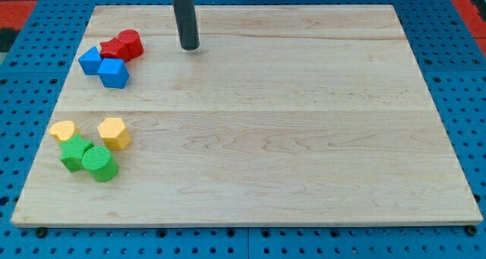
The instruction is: Separate the red circle from the red star
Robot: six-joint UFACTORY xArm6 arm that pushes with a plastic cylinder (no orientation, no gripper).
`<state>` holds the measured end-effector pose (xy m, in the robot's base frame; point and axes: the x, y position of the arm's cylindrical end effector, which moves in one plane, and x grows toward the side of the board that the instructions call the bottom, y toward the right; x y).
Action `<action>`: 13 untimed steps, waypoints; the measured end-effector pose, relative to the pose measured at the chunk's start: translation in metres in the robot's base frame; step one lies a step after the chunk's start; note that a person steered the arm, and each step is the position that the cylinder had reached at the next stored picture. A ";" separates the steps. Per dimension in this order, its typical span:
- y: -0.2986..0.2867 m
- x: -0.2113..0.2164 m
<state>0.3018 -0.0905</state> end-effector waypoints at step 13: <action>0.005 -0.058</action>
<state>0.2443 -0.0860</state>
